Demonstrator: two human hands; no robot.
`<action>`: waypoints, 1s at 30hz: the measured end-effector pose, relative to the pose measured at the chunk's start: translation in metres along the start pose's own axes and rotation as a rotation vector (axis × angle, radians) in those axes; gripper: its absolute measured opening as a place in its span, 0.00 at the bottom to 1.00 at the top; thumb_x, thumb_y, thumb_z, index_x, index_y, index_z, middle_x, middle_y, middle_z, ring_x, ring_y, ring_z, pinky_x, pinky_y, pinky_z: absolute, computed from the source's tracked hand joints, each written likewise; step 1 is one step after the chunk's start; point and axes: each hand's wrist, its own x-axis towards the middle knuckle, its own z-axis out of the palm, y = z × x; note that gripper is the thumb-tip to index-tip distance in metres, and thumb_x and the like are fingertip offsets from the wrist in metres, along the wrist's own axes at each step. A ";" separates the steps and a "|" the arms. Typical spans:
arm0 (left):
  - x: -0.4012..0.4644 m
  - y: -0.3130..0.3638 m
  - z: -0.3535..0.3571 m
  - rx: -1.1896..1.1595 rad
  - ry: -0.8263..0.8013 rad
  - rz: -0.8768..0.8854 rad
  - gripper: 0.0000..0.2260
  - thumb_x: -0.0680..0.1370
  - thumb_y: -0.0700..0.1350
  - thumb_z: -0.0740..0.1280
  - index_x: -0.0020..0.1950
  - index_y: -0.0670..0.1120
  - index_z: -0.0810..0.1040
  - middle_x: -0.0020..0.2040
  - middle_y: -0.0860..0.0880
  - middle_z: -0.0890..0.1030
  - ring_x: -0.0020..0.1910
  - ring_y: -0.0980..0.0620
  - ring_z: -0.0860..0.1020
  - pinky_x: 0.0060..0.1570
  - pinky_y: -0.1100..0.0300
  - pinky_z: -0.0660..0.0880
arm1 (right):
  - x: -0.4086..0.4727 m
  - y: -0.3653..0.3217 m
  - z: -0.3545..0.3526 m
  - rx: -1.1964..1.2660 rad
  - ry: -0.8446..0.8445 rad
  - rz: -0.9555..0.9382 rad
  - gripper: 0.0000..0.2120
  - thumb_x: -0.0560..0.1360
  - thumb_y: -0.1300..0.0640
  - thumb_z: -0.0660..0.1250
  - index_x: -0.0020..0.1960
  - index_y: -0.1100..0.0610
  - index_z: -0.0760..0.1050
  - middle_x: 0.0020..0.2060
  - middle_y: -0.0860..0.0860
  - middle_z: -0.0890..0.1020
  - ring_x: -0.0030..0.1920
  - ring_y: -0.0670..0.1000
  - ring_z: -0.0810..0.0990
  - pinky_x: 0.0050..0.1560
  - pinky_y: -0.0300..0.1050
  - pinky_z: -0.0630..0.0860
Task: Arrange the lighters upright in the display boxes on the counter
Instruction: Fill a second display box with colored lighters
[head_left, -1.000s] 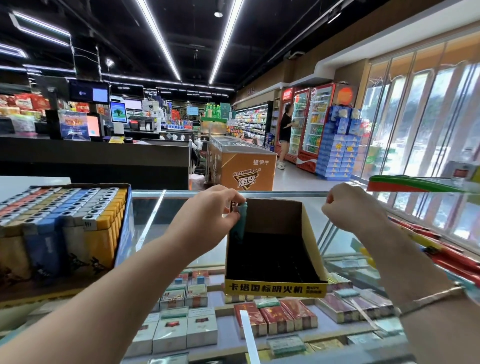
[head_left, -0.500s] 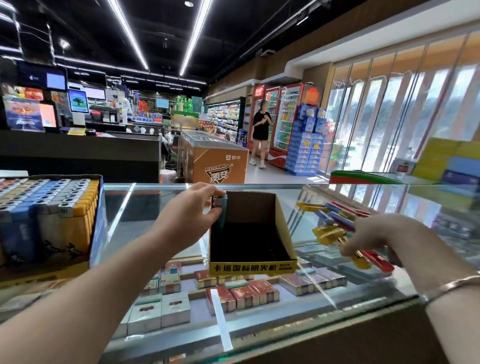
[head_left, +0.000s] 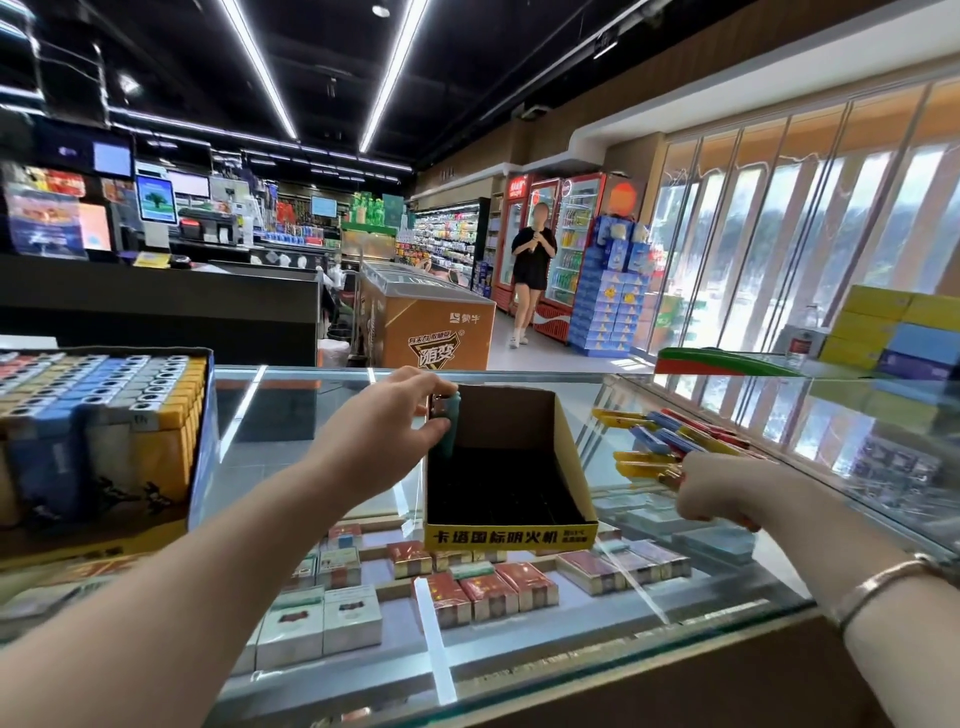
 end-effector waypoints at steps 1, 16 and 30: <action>0.000 0.000 0.000 -0.004 -0.004 0.000 0.14 0.76 0.45 0.67 0.61 0.50 0.75 0.60 0.53 0.75 0.51 0.54 0.77 0.47 0.61 0.73 | 0.005 -0.001 0.005 -0.001 0.047 -0.021 0.07 0.74 0.62 0.59 0.51 0.56 0.69 0.40 0.50 0.72 0.38 0.45 0.70 0.37 0.36 0.68; 0.000 0.006 -0.006 0.004 -0.031 -0.048 0.11 0.75 0.43 0.66 0.58 0.50 0.75 0.57 0.54 0.74 0.47 0.53 0.77 0.45 0.53 0.78 | 0.007 -0.013 0.020 -0.098 0.429 -0.365 0.14 0.74 0.66 0.60 0.48 0.49 0.61 0.42 0.46 0.69 0.44 0.47 0.71 0.42 0.40 0.66; 0.009 0.002 -0.016 0.046 -0.067 -0.174 0.09 0.72 0.39 0.63 0.43 0.53 0.67 0.52 0.52 0.72 0.44 0.51 0.74 0.41 0.56 0.74 | -0.013 -0.074 -0.043 0.696 0.336 -0.626 0.10 0.72 0.68 0.66 0.49 0.55 0.74 0.41 0.56 0.76 0.41 0.52 0.75 0.38 0.43 0.72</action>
